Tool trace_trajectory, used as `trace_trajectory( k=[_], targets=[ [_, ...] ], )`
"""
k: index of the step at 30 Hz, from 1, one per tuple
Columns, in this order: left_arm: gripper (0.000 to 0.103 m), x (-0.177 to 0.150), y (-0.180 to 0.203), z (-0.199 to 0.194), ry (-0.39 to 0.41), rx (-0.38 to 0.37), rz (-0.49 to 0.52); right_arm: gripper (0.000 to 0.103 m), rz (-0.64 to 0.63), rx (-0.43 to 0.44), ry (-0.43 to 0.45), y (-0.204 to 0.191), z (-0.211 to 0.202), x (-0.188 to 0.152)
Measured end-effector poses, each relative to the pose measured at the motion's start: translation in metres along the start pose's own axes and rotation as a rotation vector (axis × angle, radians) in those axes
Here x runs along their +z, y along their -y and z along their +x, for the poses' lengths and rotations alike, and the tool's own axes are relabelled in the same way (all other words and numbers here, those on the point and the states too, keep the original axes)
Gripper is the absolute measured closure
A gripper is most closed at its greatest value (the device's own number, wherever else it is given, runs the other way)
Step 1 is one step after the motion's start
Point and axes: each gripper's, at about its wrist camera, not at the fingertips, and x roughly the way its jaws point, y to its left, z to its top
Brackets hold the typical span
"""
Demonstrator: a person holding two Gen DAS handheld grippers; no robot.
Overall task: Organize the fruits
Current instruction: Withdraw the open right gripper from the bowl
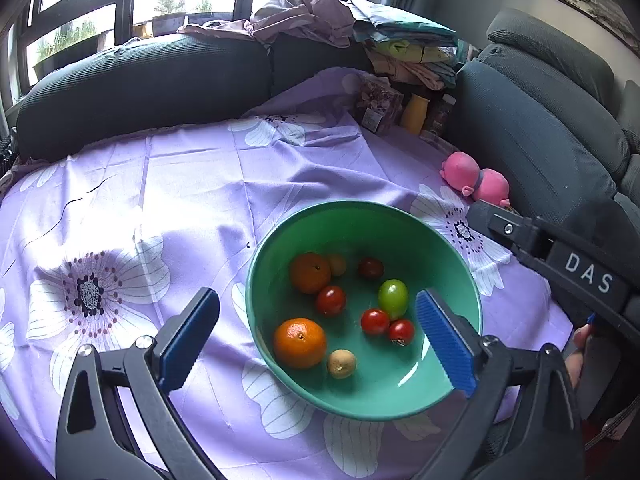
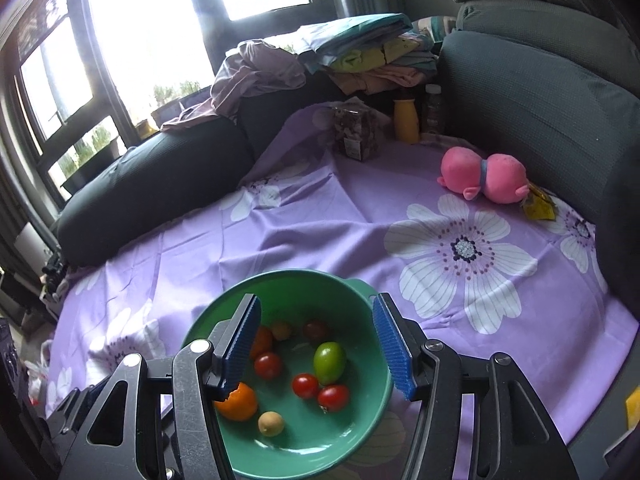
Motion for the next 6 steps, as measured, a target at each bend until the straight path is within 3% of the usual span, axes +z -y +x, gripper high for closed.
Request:
trace_trajectory(
  k=[6],
  targets=[
    [0.004,0.0017,-0.0078,-0.0034,-0.002,0.0,-0.015,0.044,-0.009,-0.001,-0.002,-0.0024,0.0021,-0.0002]
  ],
)
